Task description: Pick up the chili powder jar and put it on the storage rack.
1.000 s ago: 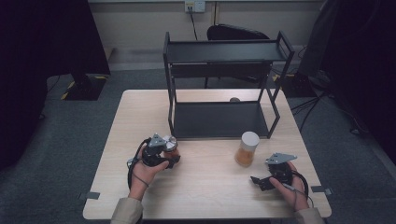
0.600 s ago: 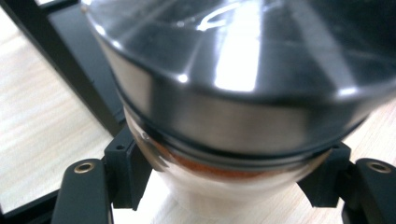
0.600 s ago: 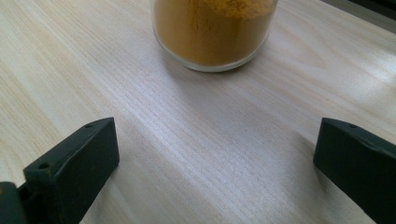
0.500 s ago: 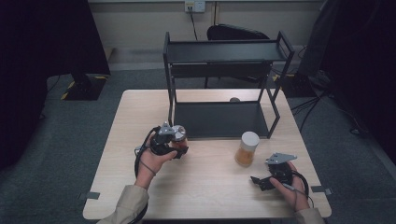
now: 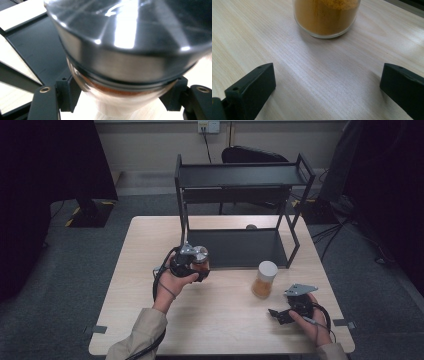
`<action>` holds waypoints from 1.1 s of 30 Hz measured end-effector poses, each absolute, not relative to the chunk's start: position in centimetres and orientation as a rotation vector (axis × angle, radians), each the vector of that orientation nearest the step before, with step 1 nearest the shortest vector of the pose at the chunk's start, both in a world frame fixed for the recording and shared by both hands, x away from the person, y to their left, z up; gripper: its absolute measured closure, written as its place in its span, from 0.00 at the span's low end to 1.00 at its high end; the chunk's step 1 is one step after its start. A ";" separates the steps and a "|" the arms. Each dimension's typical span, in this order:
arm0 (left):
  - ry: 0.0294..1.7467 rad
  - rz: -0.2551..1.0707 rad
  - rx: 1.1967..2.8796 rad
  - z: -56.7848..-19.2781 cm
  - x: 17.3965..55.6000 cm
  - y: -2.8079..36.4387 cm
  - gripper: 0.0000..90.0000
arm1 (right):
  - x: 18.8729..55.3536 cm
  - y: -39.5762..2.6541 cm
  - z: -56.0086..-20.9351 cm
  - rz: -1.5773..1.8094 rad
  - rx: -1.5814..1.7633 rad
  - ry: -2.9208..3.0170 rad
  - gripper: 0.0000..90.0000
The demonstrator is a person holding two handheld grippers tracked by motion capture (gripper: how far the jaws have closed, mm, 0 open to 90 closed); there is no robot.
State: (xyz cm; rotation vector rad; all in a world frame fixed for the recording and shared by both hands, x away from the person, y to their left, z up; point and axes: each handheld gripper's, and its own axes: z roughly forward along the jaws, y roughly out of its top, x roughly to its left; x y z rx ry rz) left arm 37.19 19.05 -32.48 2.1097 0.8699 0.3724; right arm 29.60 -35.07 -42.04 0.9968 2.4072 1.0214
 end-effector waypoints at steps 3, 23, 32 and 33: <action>0.868 0.365 2.106 -32.0 37.6 18.8 0.33 | 29.6 -35.1 -42.0 1.021 0.998 2.407 0.00; 0.886 0.387 2.071 -28.7 40.0 17.3 0.33 | 29.6 -35.1 -42.0 1.021 0.998 2.408 0.00; 0.873 0.400 2.067 -26.9 40.6 16.8 0.33 | 29.6 -35.1 -42.0 1.022 1.000 2.407 0.00; 0.871 0.401 2.065 -26.7 40.6 16.8 0.33 | 29.6 -35.1 -42.0 1.023 1.001 2.407 0.00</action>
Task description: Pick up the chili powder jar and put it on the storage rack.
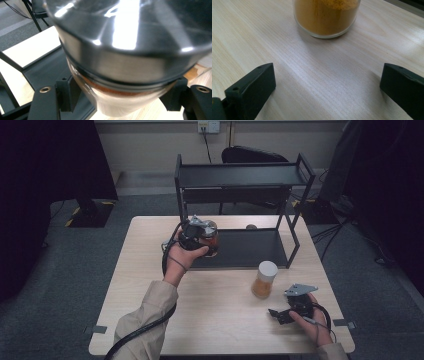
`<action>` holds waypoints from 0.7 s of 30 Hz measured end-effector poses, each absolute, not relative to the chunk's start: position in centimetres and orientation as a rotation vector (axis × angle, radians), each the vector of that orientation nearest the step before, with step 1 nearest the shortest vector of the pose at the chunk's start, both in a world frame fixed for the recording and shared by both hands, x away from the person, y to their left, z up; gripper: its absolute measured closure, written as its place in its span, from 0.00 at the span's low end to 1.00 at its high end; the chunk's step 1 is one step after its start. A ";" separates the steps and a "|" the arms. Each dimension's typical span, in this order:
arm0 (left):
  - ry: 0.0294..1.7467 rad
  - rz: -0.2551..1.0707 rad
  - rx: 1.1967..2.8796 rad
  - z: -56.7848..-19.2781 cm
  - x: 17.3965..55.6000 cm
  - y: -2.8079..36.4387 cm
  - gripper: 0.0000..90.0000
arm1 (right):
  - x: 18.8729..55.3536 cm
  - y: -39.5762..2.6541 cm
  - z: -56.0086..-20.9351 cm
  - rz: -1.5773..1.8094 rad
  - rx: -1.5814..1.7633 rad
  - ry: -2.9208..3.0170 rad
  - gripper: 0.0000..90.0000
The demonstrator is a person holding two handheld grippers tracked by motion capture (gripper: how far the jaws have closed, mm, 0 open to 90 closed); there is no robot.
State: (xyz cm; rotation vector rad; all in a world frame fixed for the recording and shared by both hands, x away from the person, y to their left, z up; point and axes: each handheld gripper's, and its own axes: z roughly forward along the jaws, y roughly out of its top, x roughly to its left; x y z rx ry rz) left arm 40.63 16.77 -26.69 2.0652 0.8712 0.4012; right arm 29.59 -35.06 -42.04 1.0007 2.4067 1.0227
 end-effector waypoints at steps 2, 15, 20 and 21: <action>0.866 0.403 2.061 -26.2 40.7 16.7 0.33 | 29.6 -35.1 -42.0 1.022 1.000 2.407 0.00; 0.865 0.415 2.050 -23.6 41.5 16.7 0.33 | 29.6 -35.1 -42.1 1.023 0.998 2.406 0.00; 0.865 0.412 2.042 -22.8 41.8 16.8 0.33 | 29.6 -35.1 -42.1 1.023 0.998 2.406 0.00; 0.863 0.410 2.042 -22.6 41.8 16.8 0.33 | 29.6 -35.1 -42.1 1.023 0.998 2.406 0.00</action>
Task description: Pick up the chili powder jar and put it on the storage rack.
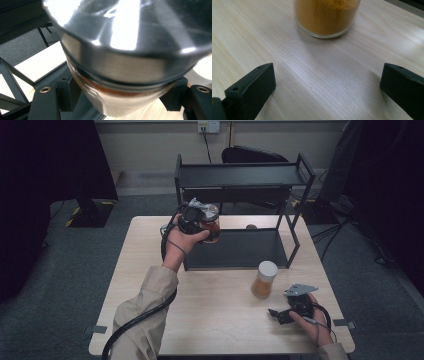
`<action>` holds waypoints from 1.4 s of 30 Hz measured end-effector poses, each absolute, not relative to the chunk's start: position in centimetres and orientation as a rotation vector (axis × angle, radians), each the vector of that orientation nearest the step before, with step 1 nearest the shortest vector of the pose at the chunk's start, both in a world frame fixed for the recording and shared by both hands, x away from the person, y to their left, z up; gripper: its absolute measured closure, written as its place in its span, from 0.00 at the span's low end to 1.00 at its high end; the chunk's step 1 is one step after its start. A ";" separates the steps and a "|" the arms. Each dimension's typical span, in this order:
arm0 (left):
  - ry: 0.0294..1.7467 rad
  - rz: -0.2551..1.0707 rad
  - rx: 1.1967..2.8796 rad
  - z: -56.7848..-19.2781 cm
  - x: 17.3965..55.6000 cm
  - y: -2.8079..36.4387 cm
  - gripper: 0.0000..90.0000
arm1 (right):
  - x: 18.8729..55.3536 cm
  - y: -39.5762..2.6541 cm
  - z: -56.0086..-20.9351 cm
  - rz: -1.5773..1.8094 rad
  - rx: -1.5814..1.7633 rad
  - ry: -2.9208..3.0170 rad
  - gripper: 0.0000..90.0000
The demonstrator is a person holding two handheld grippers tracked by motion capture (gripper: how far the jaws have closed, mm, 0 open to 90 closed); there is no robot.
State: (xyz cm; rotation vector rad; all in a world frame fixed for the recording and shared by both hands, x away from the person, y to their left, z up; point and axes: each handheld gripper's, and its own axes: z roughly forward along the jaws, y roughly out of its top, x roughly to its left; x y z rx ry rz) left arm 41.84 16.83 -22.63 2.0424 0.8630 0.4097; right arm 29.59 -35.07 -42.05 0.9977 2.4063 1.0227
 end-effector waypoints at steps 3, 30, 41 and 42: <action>0.864 0.404 2.038 -22.1 42.0 16.8 0.33 | 29.6 -35.1 -42.0 1.023 0.997 2.407 0.00; 0.867 0.419 2.055 -16.5 43.2 16.3 0.33 | 29.6 -35.1 -42.0 1.021 0.998 2.407 0.00; 0.842 0.426 2.049 -13.6 42.9 16.1 0.33 | 29.6 -35.1 -42.0 1.023 0.996 2.409 0.00; 0.845 0.424 2.046 -13.4 42.9 16.1 0.33 | 29.6 -35.1 -42.0 1.024 0.997 2.409 0.00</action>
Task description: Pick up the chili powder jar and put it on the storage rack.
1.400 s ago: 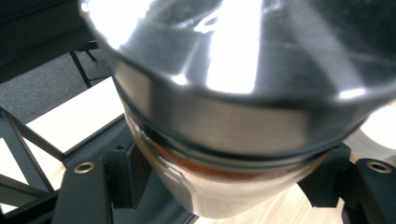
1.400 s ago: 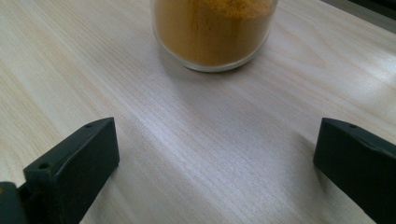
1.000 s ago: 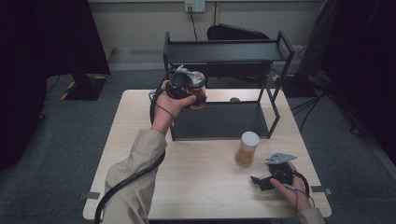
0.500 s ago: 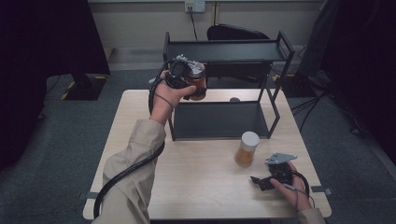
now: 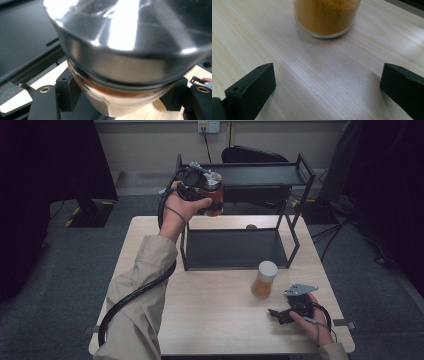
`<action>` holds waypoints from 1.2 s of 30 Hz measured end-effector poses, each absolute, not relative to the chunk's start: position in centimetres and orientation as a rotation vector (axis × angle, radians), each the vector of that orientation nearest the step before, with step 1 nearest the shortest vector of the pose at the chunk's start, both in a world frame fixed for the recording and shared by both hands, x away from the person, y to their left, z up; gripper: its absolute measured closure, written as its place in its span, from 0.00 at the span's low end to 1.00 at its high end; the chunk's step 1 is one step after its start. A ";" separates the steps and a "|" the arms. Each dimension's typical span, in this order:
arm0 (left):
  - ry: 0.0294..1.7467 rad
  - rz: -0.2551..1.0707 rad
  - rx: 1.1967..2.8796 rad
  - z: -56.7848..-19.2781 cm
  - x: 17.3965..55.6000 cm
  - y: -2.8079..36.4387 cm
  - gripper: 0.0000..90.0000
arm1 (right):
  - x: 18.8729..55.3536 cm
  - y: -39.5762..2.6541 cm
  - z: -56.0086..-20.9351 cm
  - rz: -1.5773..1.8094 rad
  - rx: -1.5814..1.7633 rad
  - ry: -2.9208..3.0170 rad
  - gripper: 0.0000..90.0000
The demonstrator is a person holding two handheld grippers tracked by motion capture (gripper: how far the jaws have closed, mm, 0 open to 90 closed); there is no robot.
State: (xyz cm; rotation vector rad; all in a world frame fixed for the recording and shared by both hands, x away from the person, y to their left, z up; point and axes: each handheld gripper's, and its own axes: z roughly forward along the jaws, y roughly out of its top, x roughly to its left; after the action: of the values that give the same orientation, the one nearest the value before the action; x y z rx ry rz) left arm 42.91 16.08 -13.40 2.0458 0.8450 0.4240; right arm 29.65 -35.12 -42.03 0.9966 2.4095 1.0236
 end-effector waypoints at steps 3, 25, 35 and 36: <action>0.842 0.420 2.045 -12.8 42.9 16.0 0.33 | 29.7 -35.1 -42.0 1.023 0.995 2.410 0.00; 0.878 0.468 2.033 -9.2 44.1 14.9 0.33 | 29.7 -35.2 -42.0 1.023 0.991 2.415 0.00; 0.922 0.490 2.016 -8.3 45.7 14.3 0.33 | 29.7 -35.2 -42.0 1.023 0.988 2.417 0.00; 0.926 0.494 2.016 -8.2 45.9 14.2 0.33 | 29.7 -35.2 -42.0 1.023 0.988 2.417 0.00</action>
State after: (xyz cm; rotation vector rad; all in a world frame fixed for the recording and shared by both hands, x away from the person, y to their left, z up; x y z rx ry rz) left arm 45.87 14.17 -8.24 2.0161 0.9262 0.4939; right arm 29.74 -35.23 -41.99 0.9879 2.4173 1.0232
